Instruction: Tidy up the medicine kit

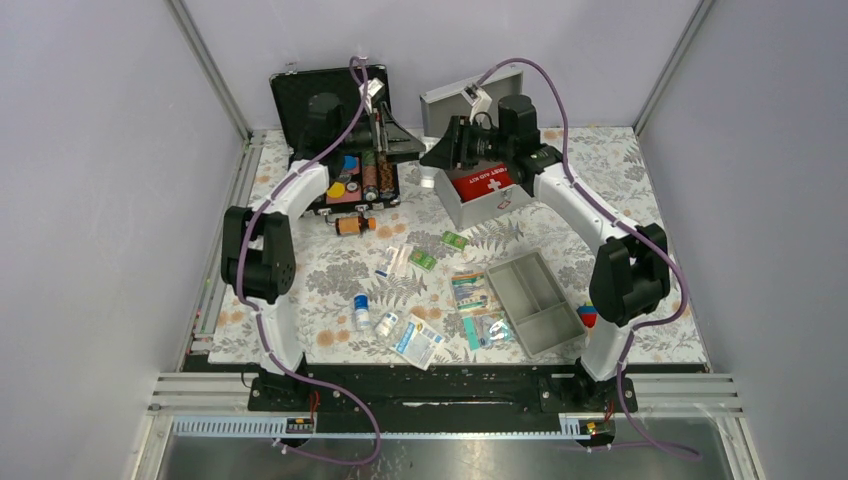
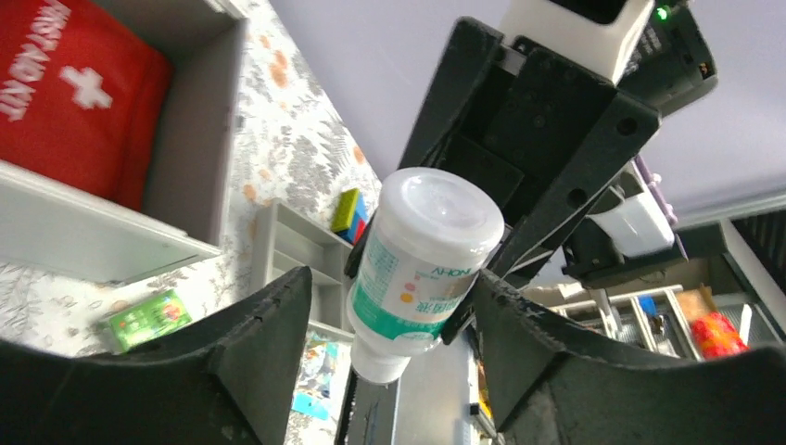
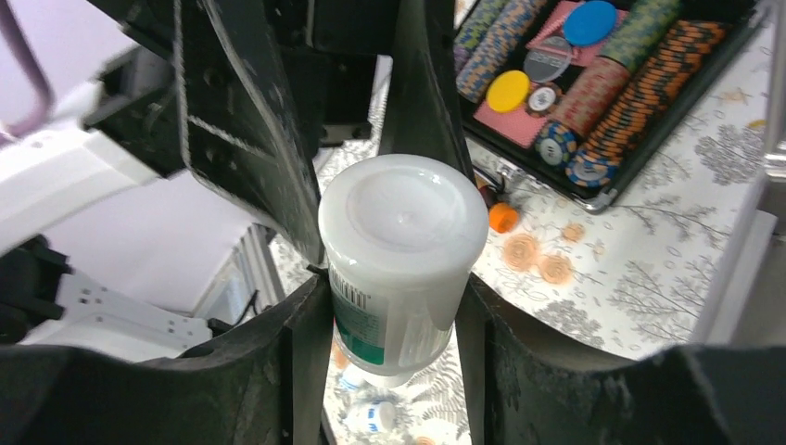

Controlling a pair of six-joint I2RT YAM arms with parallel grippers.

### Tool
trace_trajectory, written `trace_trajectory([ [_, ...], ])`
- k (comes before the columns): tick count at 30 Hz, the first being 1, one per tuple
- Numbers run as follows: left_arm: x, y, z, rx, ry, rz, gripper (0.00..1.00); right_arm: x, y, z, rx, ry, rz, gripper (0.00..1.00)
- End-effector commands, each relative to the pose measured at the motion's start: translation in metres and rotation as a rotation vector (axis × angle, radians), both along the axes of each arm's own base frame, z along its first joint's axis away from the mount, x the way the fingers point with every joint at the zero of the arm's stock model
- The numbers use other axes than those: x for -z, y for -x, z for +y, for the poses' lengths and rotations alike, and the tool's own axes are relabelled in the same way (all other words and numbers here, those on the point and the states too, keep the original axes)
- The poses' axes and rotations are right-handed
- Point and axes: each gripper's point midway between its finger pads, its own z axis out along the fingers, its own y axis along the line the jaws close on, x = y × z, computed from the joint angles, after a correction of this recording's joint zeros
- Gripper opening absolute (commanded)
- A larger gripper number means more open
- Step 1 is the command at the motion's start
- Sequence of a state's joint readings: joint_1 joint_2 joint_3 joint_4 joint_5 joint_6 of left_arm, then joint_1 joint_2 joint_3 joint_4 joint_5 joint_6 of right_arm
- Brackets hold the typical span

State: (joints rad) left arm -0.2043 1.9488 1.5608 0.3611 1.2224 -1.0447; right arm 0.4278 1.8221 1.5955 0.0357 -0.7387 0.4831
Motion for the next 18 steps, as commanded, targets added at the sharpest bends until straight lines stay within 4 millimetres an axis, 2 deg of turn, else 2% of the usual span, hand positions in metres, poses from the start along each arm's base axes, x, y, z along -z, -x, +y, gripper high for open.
trace_trajectory([
  [1, -0.035, -0.019, 0.029, -0.179, -0.082, -0.16, 0.66, -0.009, 0.001, -0.023, 0.034, 0.064, -0.087, 0.27],
  [5, -0.007, -0.043, 0.074, -0.4, -0.413, -0.237, 0.71, 0.016, -0.015, -0.056, 0.107, 0.244, -0.151, 0.28],
  [8, -0.002, -0.041, 0.093, -0.462, -0.524, -0.273, 0.72, 0.039, -0.037, -0.081, 0.178, 0.429, -0.21, 0.26],
  [11, 0.002, -0.029, 0.097, -0.469, -0.541, -0.27, 0.72, 0.053, -0.055, -0.094, 0.202, 0.533, -0.257, 0.23],
  [18, 0.006, -0.004, 0.101, -0.458, -0.561, -0.277, 0.71, 0.084, -0.086, -0.096, 0.208, 0.628, -0.275, 0.2],
])
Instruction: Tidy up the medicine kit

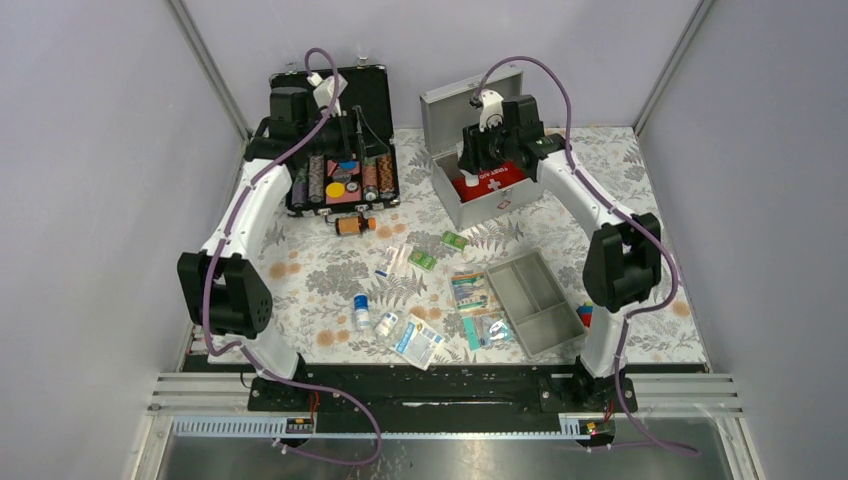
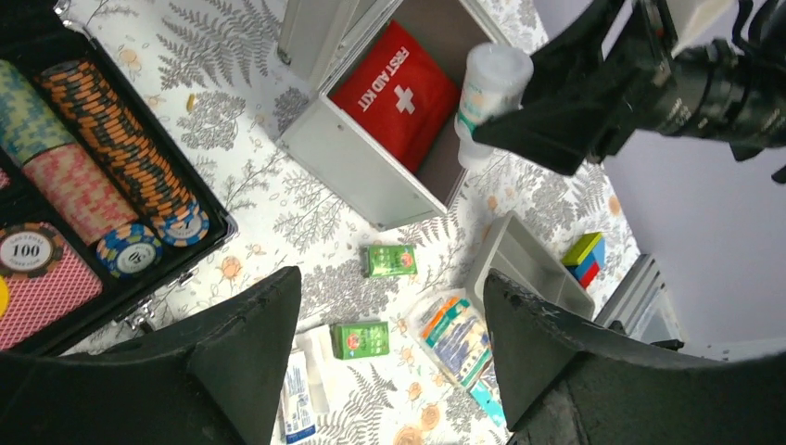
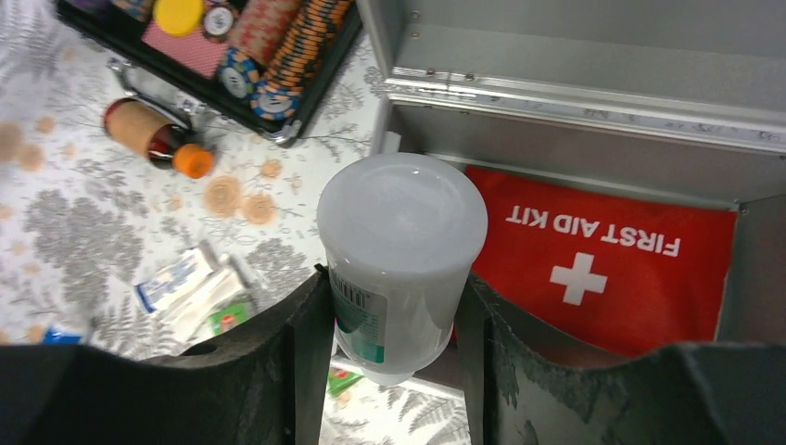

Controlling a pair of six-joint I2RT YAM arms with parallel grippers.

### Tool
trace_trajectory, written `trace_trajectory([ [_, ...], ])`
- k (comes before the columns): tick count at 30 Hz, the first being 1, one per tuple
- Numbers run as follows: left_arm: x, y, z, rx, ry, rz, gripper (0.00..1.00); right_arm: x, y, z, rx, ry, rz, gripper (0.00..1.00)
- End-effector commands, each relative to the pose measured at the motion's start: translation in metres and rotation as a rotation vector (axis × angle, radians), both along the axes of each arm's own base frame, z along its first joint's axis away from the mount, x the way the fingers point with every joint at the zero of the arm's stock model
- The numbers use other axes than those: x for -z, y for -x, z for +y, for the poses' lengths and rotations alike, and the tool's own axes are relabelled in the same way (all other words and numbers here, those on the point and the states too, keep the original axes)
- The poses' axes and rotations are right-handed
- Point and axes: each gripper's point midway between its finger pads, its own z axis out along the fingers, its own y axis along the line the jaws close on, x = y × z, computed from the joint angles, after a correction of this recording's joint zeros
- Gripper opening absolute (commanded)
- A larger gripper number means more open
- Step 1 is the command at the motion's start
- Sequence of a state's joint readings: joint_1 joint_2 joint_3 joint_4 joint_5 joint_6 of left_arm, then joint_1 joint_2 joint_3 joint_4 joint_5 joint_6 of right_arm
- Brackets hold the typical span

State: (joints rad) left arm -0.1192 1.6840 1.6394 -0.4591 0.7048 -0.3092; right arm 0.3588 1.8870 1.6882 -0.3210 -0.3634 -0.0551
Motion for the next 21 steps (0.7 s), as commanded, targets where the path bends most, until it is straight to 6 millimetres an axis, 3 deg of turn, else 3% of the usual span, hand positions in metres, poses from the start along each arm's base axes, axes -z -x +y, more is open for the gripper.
trace_trajectory([
  [1, 0.002, 0.013, 0.01, -0.013, -0.072, -0.035, 0.71, 0.009, -0.029, -0.004, -0.003, 0.105, -0.08, 0.2],
  [6, 0.01, 0.022, 0.02, -0.031, -0.141, -0.033, 0.71, 0.048, -0.036, 0.003, -0.017, 0.153, -0.027, 0.2],
  [13, 0.045, 0.017, 0.062, -0.2, -0.347, 0.026, 0.85, 0.091, -0.016, 0.007, -0.007, 0.137, 0.115, 0.21],
  [17, 0.075, 0.016, 0.074, -0.225, -0.426, 0.079, 0.88, 0.102, -0.012, 0.007, 0.02, 0.12, 0.159, 0.44],
  [21, 0.11, 0.016, 0.077, -0.174, -0.488, 0.137, 0.88, 0.087, -0.02, 0.007, 0.064, 0.099, 0.128, 0.67],
])
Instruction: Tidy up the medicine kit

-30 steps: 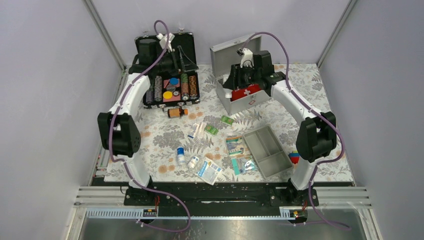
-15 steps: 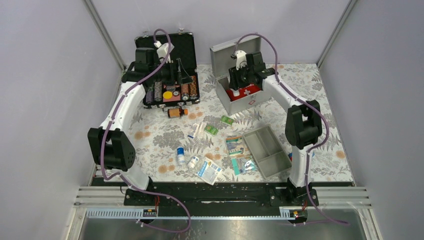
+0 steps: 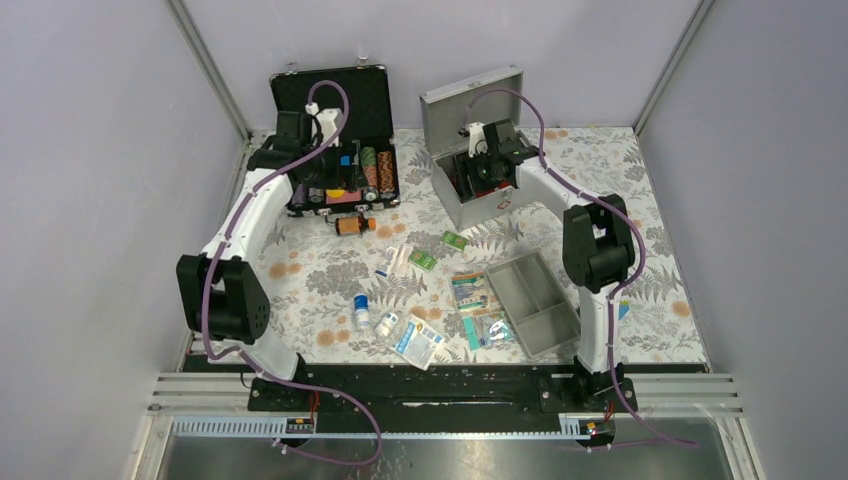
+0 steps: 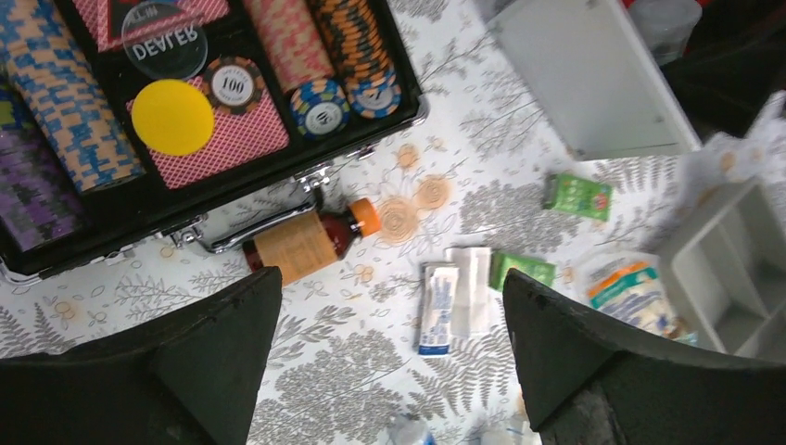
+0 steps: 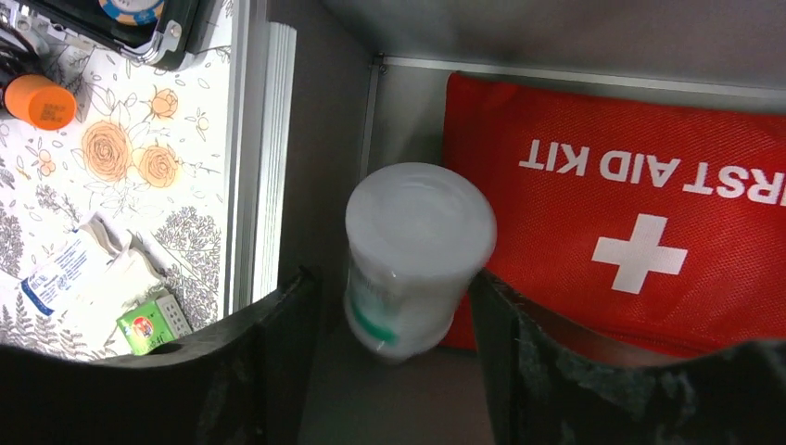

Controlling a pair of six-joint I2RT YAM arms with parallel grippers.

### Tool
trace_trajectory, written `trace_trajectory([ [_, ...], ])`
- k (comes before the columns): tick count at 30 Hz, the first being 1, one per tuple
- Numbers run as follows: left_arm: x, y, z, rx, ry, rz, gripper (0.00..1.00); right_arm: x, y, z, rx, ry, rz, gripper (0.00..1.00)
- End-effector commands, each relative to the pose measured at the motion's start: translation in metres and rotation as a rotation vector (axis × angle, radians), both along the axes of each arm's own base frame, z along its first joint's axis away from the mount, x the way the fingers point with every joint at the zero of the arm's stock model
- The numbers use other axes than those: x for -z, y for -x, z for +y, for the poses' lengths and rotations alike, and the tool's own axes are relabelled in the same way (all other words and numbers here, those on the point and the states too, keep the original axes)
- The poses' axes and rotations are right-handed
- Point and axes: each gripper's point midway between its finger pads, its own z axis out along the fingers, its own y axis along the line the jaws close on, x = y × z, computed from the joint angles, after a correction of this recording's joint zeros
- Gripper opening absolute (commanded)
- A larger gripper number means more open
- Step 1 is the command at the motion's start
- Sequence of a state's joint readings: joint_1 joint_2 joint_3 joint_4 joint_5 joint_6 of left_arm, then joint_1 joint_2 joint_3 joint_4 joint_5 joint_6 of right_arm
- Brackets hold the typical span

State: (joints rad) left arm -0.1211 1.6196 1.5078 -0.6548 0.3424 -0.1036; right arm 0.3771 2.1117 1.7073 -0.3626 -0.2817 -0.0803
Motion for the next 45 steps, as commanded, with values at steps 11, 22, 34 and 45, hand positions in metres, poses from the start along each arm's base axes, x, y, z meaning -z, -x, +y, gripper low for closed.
trace_trajectory([
  [11, 0.062, 0.013, 0.007, 0.678, -0.334, -0.054, 0.75, -0.125, 0.009, 0.0, 0.128, -0.237, -0.128, 0.8],
  [22, 0.122, -0.004, 0.02, 0.919, -0.588, 0.018, 0.62, -0.126, 0.036, -0.024, 0.151, -0.227, -0.127, 0.81],
  [34, 0.164, -0.012, 0.035, 0.907, -0.73, 0.101, 0.38, -0.125, 0.045, -0.029, 0.149, -0.223, -0.131, 0.81],
  [45, 0.062, 0.021, -0.026, 0.758, -0.319, 0.014, 0.18, -0.159, 0.069, -0.01, -0.016, -0.322, -0.167, 0.8],
])
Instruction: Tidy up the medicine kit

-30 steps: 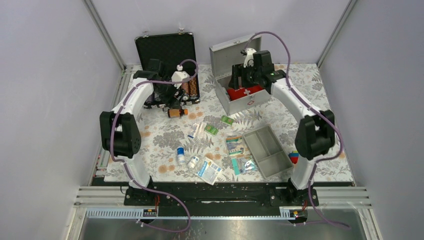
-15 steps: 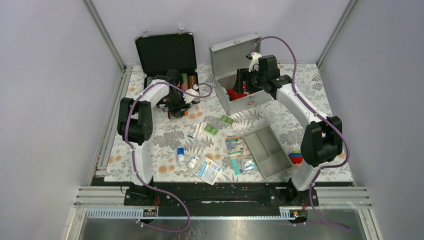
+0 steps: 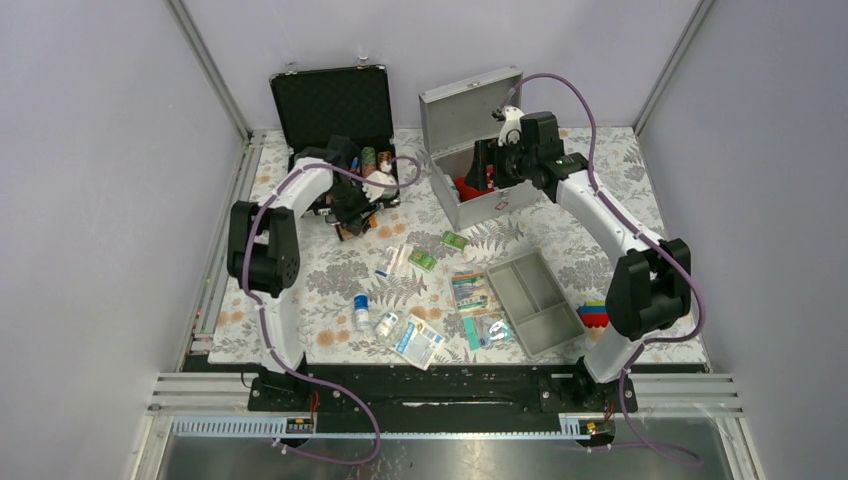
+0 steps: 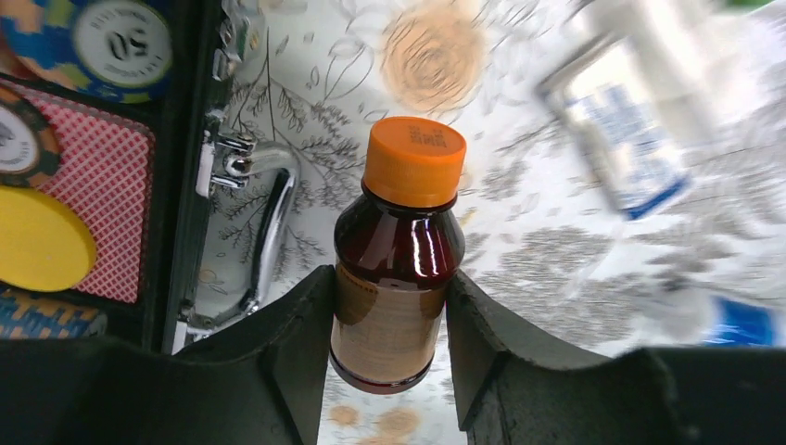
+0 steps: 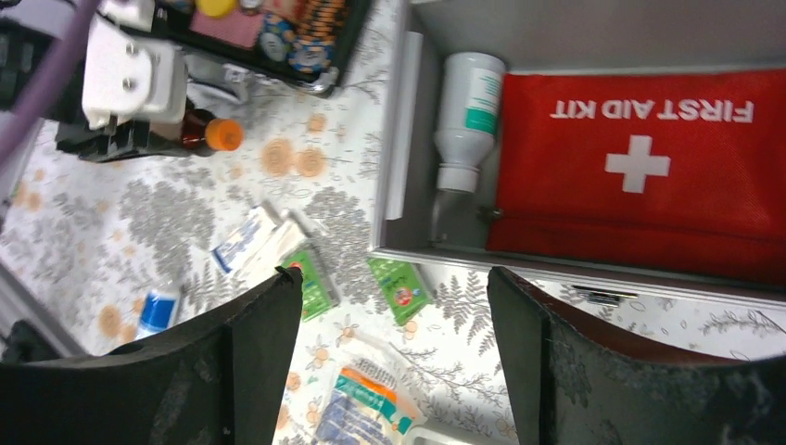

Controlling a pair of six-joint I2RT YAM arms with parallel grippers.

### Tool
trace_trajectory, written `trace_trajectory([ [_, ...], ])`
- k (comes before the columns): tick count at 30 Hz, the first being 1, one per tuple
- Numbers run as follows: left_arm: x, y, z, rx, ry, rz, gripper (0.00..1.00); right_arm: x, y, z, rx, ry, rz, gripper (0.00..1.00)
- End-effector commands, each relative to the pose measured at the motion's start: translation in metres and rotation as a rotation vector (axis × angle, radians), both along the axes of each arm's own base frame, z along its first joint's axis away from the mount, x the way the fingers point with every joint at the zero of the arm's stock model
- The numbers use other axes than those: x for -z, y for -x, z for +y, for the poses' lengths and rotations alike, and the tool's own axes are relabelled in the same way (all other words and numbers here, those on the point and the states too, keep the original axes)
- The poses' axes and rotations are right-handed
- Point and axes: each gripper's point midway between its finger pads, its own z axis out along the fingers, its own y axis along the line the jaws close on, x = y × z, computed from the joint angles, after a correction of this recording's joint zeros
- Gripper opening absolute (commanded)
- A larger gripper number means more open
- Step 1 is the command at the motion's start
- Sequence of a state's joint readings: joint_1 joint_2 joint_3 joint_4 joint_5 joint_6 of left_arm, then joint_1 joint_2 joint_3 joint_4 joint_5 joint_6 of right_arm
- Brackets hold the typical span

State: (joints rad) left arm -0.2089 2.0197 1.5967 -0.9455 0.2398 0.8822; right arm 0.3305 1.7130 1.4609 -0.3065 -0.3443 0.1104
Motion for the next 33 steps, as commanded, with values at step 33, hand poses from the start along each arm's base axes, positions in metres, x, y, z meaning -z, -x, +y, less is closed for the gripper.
trace_trajectory([
  [33, -0.296, -0.026, -0.149, -0.464, 1.374, 0.385, 0.17, -0.132, -0.009, 0.139, -0.254, -0.541, -0.101, 0.87],
])
